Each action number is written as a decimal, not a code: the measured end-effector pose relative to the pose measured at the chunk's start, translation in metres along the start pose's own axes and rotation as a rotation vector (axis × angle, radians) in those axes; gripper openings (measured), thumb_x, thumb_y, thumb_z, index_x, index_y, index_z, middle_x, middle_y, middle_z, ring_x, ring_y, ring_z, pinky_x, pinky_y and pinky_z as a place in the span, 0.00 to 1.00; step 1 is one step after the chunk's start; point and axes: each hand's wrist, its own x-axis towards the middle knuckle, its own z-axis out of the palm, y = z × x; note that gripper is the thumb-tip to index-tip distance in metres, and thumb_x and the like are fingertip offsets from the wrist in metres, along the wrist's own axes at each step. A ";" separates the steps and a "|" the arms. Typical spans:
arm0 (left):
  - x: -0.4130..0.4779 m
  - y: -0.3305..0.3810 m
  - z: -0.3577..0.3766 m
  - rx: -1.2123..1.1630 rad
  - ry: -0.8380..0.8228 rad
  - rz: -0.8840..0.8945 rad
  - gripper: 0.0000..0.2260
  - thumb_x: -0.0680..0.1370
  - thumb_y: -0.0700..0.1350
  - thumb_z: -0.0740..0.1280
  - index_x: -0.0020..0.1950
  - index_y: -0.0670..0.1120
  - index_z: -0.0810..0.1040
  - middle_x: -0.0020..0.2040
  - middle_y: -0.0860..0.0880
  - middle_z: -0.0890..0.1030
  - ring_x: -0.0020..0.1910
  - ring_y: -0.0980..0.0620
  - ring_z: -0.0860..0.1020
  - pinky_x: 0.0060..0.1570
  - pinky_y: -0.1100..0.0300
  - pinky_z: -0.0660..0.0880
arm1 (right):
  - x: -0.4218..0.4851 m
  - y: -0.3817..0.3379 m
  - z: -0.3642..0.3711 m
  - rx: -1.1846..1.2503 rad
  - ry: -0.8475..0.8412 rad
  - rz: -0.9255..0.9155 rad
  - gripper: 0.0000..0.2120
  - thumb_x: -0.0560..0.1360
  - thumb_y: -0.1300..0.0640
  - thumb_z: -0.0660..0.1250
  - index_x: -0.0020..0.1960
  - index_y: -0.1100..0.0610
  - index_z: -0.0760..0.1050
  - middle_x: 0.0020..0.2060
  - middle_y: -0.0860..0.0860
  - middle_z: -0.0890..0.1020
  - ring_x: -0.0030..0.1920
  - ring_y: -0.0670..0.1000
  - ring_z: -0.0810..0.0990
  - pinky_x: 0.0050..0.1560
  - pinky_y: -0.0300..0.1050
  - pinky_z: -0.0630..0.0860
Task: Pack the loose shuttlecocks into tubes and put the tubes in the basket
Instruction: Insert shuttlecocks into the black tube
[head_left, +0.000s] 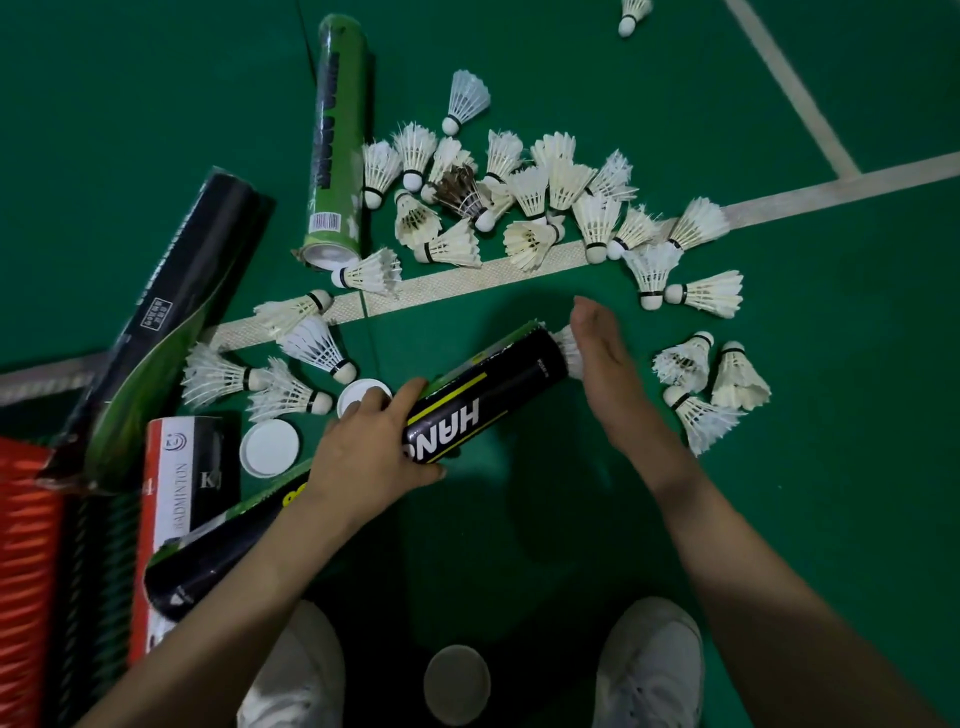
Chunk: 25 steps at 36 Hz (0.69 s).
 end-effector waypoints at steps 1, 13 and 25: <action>0.000 0.000 0.000 -0.002 0.002 0.006 0.43 0.66 0.61 0.73 0.75 0.55 0.56 0.59 0.45 0.71 0.59 0.42 0.72 0.55 0.52 0.71 | 0.000 0.000 0.000 0.005 -0.006 0.002 0.23 0.82 0.44 0.49 0.75 0.49 0.58 0.69 0.44 0.65 0.63 0.37 0.62 0.62 0.32 0.55; 0.007 0.015 0.000 0.103 0.007 0.046 0.41 0.66 0.61 0.72 0.74 0.57 0.56 0.58 0.46 0.71 0.60 0.44 0.72 0.57 0.53 0.69 | 0.001 0.010 0.004 0.011 -0.077 0.058 0.24 0.81 0.42 0.47 0.75 0.49 0.57 0.66 0.40 0.65 0.65 0.38 0.60 0.63 0.34 0.54; 0.004 0.030 0.020 0.134 -0.023 0.046 0.43 0.69 0.62 0.70 0.76 0.51 0.51 0.61 0.45 0.71 0.60 0.43 0.72 0.56 0.52 0.70 | 0.001 0.033 -0.005 -0.162 0.175 -0.048 0.11 0.79 0.50 0.61 0.59 0.52 0.73 0.41 0.42 0.76 0.40 0.38 0.74 0.36 0.22 0.67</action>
